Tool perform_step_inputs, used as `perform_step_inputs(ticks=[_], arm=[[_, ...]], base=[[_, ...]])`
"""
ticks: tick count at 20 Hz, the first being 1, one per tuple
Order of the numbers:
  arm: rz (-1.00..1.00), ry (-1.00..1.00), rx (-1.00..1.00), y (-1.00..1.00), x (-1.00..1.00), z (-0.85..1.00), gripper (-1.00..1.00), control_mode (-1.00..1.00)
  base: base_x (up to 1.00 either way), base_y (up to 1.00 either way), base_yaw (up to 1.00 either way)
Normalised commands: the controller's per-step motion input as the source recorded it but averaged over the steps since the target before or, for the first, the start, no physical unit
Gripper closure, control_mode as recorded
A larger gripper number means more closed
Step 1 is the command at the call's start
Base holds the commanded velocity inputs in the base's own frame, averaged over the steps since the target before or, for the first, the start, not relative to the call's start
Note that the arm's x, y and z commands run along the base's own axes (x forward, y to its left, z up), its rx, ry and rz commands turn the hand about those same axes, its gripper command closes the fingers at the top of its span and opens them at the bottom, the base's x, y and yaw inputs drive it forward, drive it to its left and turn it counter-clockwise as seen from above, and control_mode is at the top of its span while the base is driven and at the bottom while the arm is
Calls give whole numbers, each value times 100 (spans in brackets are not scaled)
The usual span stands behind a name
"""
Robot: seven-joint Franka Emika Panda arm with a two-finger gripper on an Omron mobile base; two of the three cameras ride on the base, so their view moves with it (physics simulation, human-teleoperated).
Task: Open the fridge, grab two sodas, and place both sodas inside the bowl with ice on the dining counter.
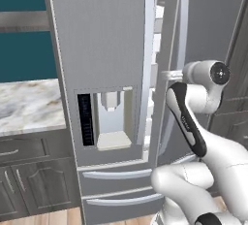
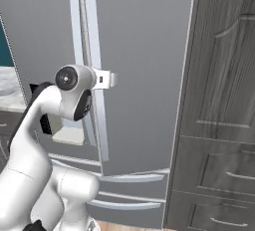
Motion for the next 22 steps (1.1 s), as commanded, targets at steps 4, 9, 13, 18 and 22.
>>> perform_step_inputs(ticks=[4,9,13,18,22], arm=[[-9,4,0,-50,-67,1,100,-100],[-7,6,0,-68,-61,4,100,-100],[-3,5,0,-77,-57,1,100,-100],[1,-6,-5,-21,-63,-11,-100,-100],[0,-9,-11,14,-100,7,-100,-100]], base=[[0,0,0],[0,0,0],[0,0,0],[0,0,0],[0,0,0]])
